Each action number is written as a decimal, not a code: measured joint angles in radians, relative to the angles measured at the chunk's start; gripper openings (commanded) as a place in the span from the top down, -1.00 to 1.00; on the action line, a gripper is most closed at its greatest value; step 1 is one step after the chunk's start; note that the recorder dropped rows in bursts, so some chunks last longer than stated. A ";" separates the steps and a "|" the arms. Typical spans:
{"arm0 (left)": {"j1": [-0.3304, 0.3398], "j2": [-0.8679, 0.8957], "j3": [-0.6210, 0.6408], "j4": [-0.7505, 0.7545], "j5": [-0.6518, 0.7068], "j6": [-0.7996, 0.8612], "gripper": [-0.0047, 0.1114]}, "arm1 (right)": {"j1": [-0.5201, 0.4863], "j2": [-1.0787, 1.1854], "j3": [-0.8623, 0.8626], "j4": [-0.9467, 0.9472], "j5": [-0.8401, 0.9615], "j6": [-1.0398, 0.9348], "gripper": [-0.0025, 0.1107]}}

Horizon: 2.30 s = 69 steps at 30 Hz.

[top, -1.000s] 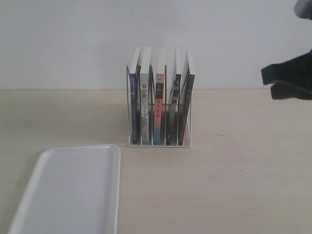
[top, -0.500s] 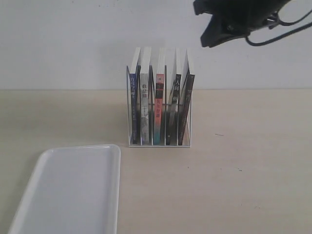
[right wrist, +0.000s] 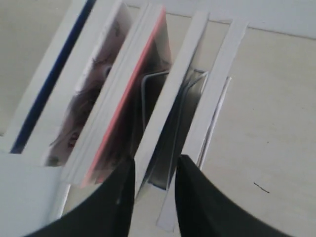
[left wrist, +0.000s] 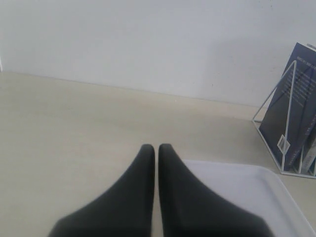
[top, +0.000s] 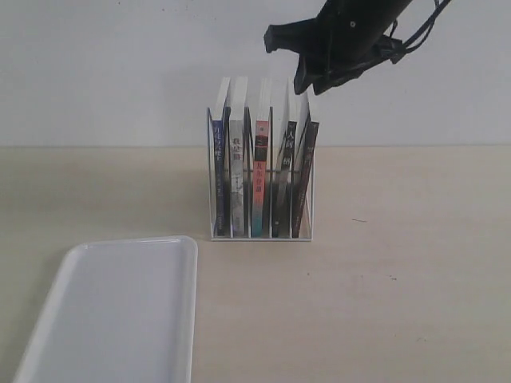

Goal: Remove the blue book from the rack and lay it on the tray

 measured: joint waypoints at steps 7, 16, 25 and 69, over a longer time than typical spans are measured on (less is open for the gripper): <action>0.000 0.000 0.000 0.000 0.000 0.000 0.85 | 0.002 0.052 0.000 -0.068 -0.048 0.044 0.45; 0.000 0.000 0.000 0.000 0.000 0.000 0.85 | 0.002 0.060 0.000 -0.095 -0.071 0.059 0.45; 0.000 0.000 0.000 0.000 0.000 0.000 0.85 | 0.002 0.060 0.000 -0.103 -0.079 0.061 0.45; 0.000 0.000 0.000 0.000 0.000 0.000 0.85 | 0.010 -0.027 0.000 -0.126 -0.090 0.096 0.96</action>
